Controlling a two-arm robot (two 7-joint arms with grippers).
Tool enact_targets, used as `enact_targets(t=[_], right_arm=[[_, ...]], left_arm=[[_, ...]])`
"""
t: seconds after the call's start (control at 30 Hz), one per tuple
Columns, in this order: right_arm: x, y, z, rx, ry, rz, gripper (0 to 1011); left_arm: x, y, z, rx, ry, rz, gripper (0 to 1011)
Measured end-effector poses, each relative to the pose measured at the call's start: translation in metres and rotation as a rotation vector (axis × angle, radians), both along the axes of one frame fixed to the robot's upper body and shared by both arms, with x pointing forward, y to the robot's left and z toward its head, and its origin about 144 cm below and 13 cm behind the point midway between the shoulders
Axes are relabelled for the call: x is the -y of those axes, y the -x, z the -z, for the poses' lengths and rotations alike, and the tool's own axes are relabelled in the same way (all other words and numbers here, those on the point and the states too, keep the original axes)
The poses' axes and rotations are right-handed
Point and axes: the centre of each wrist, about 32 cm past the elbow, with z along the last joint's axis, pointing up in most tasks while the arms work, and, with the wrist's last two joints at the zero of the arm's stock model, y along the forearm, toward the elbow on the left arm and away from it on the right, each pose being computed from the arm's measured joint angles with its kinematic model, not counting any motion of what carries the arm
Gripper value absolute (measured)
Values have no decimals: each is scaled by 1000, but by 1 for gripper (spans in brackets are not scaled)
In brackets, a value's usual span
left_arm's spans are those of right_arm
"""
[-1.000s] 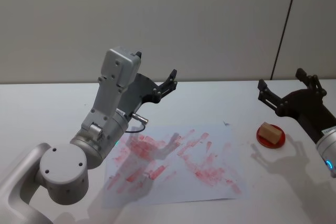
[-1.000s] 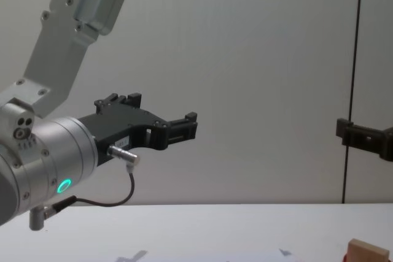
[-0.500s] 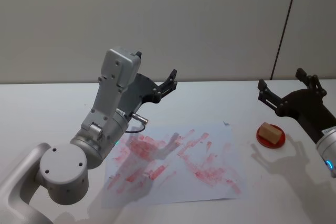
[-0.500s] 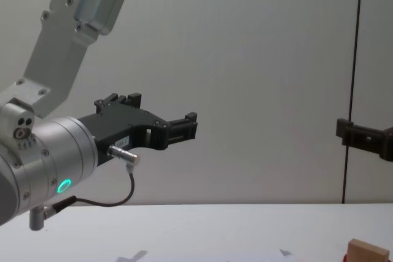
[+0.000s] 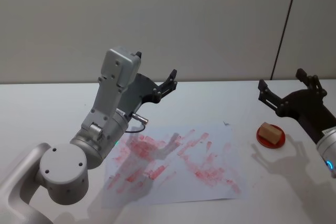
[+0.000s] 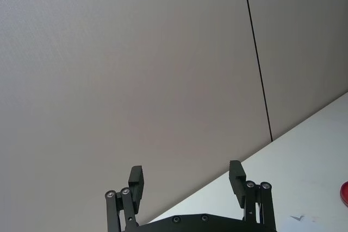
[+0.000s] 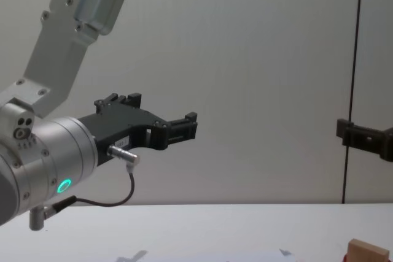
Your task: Use the one hand to pick up the stamp and affix it onto the A4 paper.
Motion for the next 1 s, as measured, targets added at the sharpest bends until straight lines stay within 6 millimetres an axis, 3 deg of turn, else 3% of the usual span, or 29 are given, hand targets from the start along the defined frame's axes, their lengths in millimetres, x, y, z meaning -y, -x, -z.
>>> enact_targets(t=[0.7,1.0], right_arm=[[25,32,5,-101,16,77,1001],[30,30,12,-188,48,103,1001]], left_arm=[[0,0,0,0,0,0,1001],[0,0,0,0,0,0,1001]])
